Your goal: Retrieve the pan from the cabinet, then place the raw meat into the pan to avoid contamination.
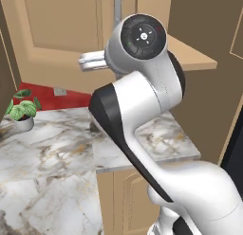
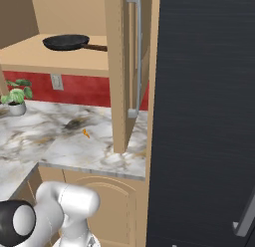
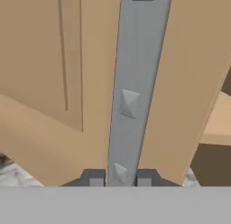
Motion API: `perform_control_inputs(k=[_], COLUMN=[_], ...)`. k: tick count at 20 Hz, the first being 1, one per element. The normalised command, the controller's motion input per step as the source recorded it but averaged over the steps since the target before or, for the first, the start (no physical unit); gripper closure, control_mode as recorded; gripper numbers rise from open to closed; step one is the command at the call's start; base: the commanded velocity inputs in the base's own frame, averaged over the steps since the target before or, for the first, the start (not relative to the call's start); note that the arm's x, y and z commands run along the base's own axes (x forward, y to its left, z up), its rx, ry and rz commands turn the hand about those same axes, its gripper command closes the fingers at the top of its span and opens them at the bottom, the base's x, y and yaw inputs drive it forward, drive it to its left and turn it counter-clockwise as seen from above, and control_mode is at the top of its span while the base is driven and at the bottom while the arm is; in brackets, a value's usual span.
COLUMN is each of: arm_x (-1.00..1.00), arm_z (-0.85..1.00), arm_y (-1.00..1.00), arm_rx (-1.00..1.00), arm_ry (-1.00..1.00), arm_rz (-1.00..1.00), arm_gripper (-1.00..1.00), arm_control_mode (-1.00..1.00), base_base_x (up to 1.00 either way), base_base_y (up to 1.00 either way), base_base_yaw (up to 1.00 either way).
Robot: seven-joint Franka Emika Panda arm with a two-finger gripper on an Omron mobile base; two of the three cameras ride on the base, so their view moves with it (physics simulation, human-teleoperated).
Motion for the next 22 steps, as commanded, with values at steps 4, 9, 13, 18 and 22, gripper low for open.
perform_control_inputs(k=[4,9,13,18,22], arm_x=[-0.29,-0.01,-0.15,-0.36,-0.4], arm_z=[-0.12,-0.09,-0.03,-0.13,-0.2], arm_y=[0.34,0.19,0.08,0.0,0.0], arm_rx=[-0.01,-0.01,0.0,0.0,0.0], arm_ry=[0.12,0.0,0.0,-0.04,-0.05], arm_rz=[0.0,0.0,0.0,0.0,0.0], arm_gripper=[1.0,-1.0,-1.0,-1.0,-1.0], arm_control_mode=[-1.0,-1.0,-1.0,-1.0,-1.0], base_base_x=[0.0,0.0,0.0,0.0,0.0], base_base_y=[0.0,0.0,0.0,0.0,0.0], base_base_yaw=[0.0,0.0,0.0,0.0,0.0])
